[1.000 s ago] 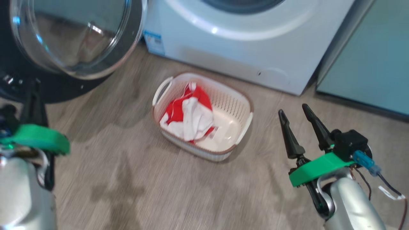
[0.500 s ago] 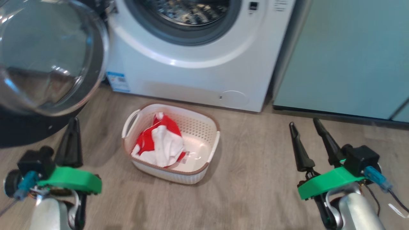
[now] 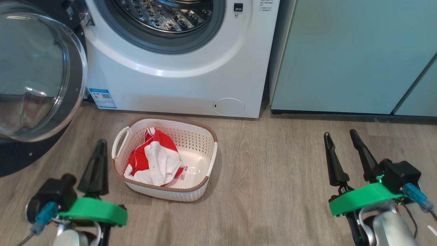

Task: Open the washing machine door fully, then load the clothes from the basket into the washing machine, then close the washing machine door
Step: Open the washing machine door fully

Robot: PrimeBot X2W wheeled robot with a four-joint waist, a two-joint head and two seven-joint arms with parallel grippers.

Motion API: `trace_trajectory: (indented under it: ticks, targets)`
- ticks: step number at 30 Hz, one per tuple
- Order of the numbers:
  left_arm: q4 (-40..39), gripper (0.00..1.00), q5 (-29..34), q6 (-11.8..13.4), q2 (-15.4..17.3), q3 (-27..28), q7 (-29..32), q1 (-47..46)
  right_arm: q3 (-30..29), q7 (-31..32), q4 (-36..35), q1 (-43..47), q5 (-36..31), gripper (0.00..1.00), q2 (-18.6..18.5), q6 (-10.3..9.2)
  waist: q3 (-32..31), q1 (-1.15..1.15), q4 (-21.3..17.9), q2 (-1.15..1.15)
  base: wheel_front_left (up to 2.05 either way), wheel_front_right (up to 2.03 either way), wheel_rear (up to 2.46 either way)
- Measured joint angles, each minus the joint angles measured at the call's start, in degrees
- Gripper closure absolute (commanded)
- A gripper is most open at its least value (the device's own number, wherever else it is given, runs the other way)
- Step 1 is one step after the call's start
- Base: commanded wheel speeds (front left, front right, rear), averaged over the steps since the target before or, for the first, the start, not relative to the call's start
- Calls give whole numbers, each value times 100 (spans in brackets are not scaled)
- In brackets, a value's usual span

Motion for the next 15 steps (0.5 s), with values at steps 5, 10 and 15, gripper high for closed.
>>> trace_trajectory:
  ticks: [5,10,15]
  targets:
    - [-79,100,-82,52,-2,-159,0,89,-5,0,-1,-1,10,0,3,0,11,0,-15,0,0,0,0]
    - [-87,0,-167,51,-2,-411,0,104,-10,0,-8,-1,100,0,5,0,19,0,3,0,0,0,0]
    - [-13,0,-167,49,-2,-525,0,216,-11,0,-7,-1,103,0,7,0,12,0,10,0,0,0,0]
